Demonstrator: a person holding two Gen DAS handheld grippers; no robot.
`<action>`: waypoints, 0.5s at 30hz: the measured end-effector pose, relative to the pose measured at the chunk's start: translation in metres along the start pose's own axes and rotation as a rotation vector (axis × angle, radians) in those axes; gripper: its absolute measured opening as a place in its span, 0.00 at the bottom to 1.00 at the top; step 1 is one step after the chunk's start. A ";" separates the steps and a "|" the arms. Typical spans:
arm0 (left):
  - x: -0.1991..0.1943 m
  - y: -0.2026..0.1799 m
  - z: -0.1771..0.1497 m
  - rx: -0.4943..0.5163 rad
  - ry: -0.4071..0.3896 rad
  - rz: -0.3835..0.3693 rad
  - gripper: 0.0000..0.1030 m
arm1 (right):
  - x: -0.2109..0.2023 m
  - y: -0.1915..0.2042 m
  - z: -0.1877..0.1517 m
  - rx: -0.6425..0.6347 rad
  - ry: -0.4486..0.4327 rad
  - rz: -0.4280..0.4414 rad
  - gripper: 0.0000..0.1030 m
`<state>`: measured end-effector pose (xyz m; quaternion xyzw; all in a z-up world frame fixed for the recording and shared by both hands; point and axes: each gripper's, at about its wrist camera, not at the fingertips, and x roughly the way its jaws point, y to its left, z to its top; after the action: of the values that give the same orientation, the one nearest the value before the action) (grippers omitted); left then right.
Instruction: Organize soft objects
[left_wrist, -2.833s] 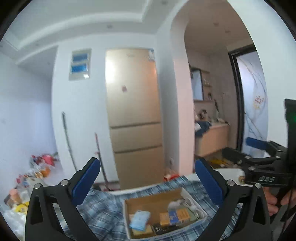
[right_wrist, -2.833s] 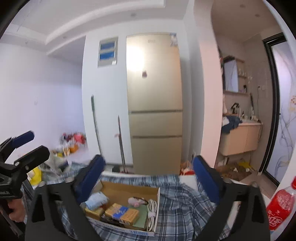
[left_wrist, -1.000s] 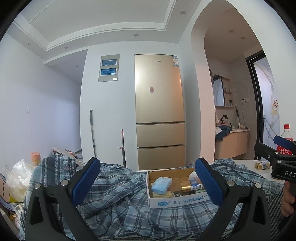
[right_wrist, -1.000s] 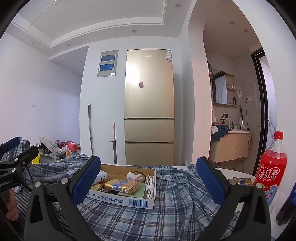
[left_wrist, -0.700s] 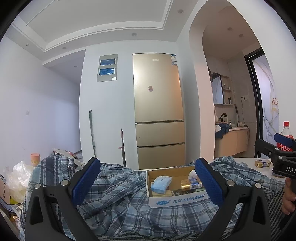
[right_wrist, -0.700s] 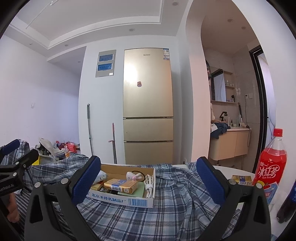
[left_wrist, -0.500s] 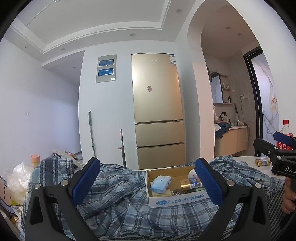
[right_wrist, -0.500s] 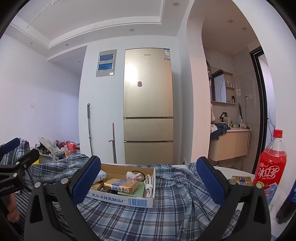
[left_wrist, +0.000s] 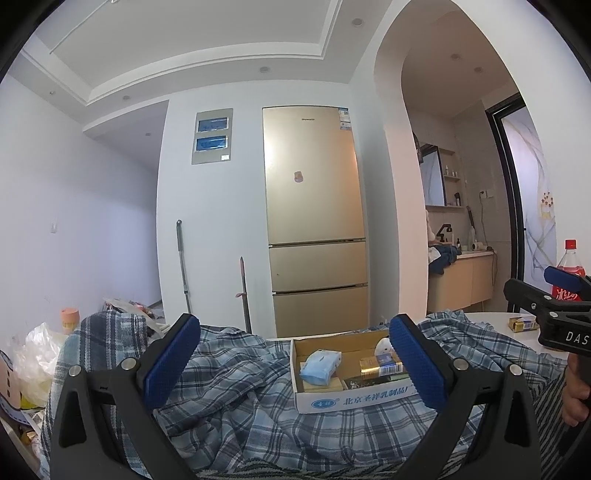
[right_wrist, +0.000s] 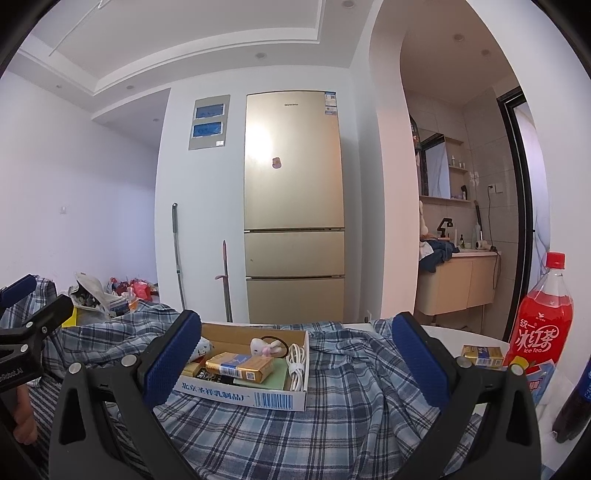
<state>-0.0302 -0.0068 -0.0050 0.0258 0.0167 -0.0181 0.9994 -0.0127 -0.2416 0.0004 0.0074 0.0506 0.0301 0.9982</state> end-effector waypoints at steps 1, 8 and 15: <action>0.000 0.000 0.000 -0.001 0.000 0.000 1.00 | 0.000 0.000 0.000 -0.001 0.000 0.001 1.00; 0.001 -0.003 -0.002 0.010 0.007 -0.010 1.00 | 0.001 0.003 -0.003 -0.012 -0.003 0.001 1.00; 0.001 -0.005 -0.002 0.005 0.005 -0.008 1.00 | 0.001 0.004 -0.003 -0.012 -0.001 0.000 1.00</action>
<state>-0.0291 -0.0120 -0.0072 0.0281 0.0191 -0.0221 0.9992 -0.0127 -0.2372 -0.0030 0.0013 0.0499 0.0303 0.9983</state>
